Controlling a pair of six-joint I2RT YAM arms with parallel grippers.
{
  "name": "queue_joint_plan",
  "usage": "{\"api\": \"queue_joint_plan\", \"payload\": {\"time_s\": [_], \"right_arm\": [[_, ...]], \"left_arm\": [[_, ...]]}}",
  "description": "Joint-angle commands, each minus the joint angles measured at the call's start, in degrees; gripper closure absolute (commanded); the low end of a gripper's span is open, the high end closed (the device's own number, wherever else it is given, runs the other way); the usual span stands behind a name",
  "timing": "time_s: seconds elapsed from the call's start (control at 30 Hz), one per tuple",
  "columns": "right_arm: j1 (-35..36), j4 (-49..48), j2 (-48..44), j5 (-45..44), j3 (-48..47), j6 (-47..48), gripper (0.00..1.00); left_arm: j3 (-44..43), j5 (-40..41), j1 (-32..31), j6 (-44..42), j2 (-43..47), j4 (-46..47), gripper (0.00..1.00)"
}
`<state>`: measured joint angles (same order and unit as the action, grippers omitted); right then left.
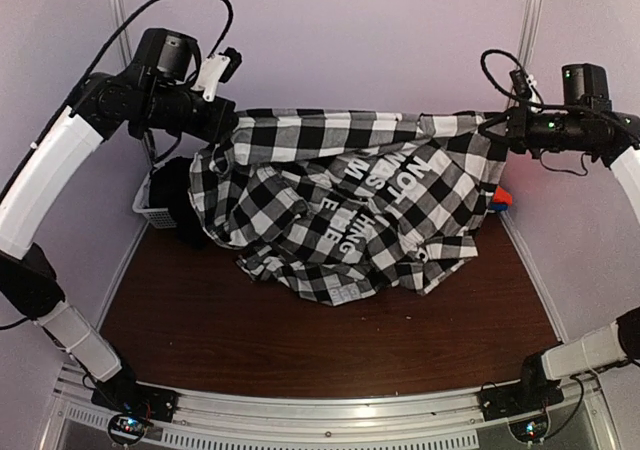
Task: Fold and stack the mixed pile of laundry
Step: Pick up the crumpled shirt from the center of the board.
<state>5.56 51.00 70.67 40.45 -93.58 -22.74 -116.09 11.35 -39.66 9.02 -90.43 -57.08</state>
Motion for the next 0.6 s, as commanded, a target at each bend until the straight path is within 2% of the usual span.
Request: {"api": "queue_joint_plan", "payload": {"time_s": [0.0,0.13,0.2,0.27,0.33,0.47,0.53,0.57], "right_arm": [[-1.8,6.6,3.8,-5.5,-17.4,5.9,1.00],[-1.7,9.7,7.4,-4.5,-29.9,7.7,1.00],[-1.7,11.9,8.5,-3.2,-33.2,8.1,1.00],[-1.7,13.8,8.0,-2.0,-31.1,9.0,1.00],[-1.7,14.2,4.8,-2.1,-23.6,10.1,1.00],[-1.6,9.7,-5.1,-1.5,-1.8,8.6,1.00],[-1.0,5.6,-10.3,1.7,10.7,5.3,1.00],[-0.3,3.0,-13.9,3.0,17.0,3.4,1.00]], "left_arm": [[-4.0,10.8,0.8,-4.9,5.9,0.3,1.00],[-2.0,-2.2,-0.9,-16.3,10.4,4.1,1.00],[-0.8,-4.0,-3.6,-19.5,10.9,1.6,1.00],[1.9,-4.2,-5.9,-19.8,11.3,-1.5,1.00],[8.8,-6.2,-7.0,-18.6,12.9,-1.9,1.00],[29.3,-14.9,-7.1,-15.1,17.0,2.6,0.96],[39.1,-16.0,-7.3,-12.6,18.3,4.3,0.87],[42.1,-16.3,-7.3,-10.6,19.4,5.1,0.74]]}}
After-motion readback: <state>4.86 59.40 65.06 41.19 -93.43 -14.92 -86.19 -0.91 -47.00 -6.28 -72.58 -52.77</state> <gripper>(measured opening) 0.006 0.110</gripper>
